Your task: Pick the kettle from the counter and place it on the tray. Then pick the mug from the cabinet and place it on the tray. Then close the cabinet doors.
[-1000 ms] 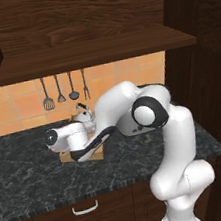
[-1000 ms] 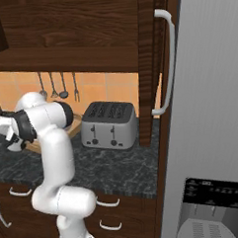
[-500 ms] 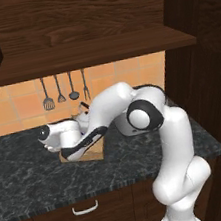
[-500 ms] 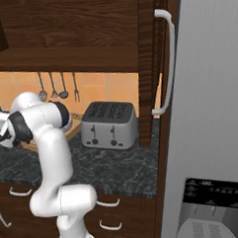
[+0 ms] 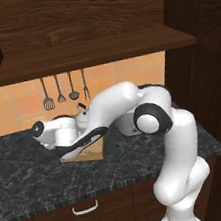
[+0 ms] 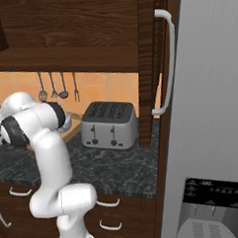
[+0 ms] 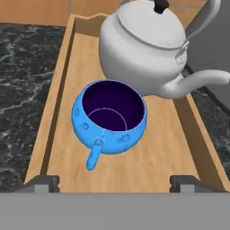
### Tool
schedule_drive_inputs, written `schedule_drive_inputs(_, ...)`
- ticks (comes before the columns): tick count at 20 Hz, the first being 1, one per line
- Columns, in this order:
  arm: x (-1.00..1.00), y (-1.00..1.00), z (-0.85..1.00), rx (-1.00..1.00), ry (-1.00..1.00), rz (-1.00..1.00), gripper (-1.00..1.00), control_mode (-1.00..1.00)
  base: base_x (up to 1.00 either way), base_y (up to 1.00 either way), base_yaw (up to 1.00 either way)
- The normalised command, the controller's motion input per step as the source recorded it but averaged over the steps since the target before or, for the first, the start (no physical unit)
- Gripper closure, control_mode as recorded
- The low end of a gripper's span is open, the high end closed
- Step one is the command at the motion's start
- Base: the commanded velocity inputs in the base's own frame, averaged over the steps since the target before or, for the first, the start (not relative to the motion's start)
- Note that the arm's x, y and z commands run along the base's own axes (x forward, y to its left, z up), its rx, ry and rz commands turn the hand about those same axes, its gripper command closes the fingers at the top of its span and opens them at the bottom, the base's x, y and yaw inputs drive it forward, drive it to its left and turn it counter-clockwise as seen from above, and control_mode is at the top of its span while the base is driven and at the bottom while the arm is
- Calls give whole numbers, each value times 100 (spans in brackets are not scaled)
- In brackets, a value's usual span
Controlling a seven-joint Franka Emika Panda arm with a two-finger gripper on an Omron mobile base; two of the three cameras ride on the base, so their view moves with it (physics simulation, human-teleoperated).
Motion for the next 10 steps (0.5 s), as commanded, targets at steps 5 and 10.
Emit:
schedule_drive_inputs(5, -51, -1, 58, 0, 0, 0, -100, -100, 0, 0, 0)
schedule_drive_inputs(10, -61, -14, 57, 0, 0, 0, -100, -100, 0, 0, 0)
